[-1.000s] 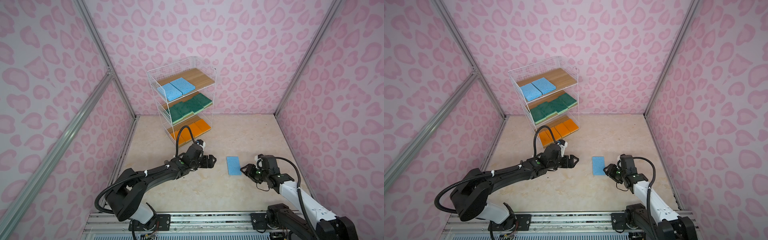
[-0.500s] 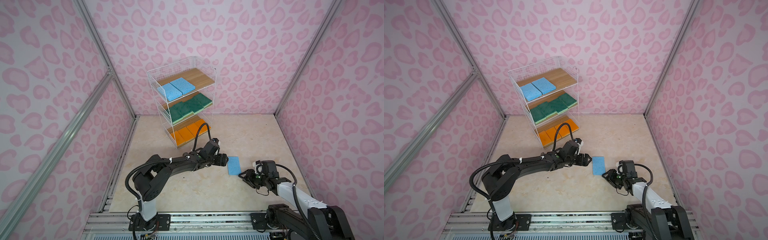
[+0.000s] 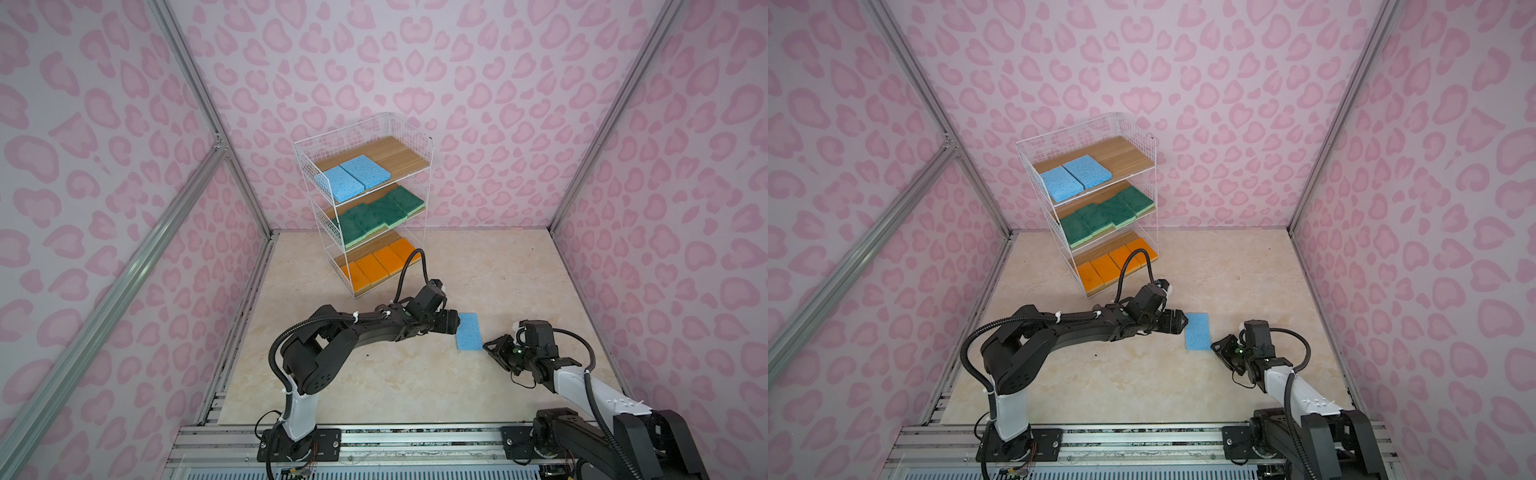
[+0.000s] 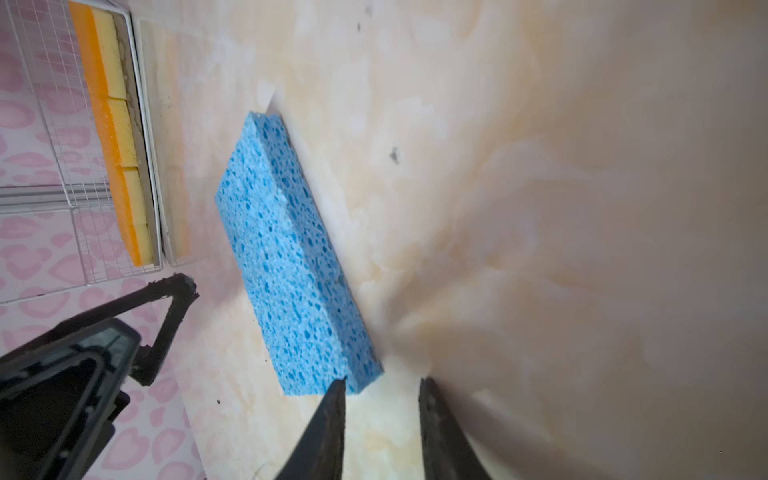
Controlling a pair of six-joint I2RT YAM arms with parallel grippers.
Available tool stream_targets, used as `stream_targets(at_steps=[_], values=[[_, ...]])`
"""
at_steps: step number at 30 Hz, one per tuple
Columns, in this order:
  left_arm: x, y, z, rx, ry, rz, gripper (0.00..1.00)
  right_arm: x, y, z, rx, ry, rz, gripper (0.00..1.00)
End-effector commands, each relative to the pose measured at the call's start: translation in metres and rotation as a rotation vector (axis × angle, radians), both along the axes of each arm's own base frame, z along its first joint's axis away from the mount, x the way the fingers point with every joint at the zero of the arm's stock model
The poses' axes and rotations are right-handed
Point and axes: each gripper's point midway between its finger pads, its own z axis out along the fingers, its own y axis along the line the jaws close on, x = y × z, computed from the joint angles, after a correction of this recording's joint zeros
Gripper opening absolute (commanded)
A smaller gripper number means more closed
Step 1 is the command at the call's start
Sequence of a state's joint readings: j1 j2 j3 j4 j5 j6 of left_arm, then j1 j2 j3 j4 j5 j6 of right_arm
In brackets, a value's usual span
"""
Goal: Place and organize the cleaning sponges onto the shelf
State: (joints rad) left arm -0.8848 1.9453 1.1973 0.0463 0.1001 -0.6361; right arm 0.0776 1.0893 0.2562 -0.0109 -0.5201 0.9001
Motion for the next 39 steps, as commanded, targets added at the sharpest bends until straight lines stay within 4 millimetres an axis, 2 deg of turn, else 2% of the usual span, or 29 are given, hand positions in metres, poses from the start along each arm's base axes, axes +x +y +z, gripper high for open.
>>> stream_targets(at_steps=[1, 9, 18, 22, 29, 33, 39], values=[[0.003, 0.0, -0.004, 0.009, 0.001, 0.016, 0.86, 0.008, 0.001, 0.003, 0.006, -0.015, -0.001, 0.34], [0.001, -0.002, -0.018, 0.019, 0.024, 0.02, 0.85, 0.002, 0.012, -0.002, 0.031, 0.0, 0.048, 0.45], [0.0, -0.006, -0.033, 0.037, 0.045, 0.018, 0.85, 0.012, 0.021, -0.008, 0.054, 0.007, 0.049, 0.43], [0.0, -0.007, -0.037, 0.038, 0.053, 0.017, 0.85, 0.018, 0.019, -0.007, 0.045, -0.003, 0.037, 0.32], [-0.002, -0.006, -0.037, 0.038, 0.054, 0.015, 0.85, 0.026, 0.016, -0.003, 0.025, -0.022, 0.024, 0.18], [-0.002, -0.005, -0.034, 0.035, 0.05, 0.014, 0.85, 0.031, 0.015, 0.001, 0.014, -0.039, 0.026, 0.05], [-0.002, -0.003, -0.021, 0.025, 0.027, 0.013, 0.89, 0.036, 0.016, 0.011, 0.005, -0.062, 0.036, 0.0]])
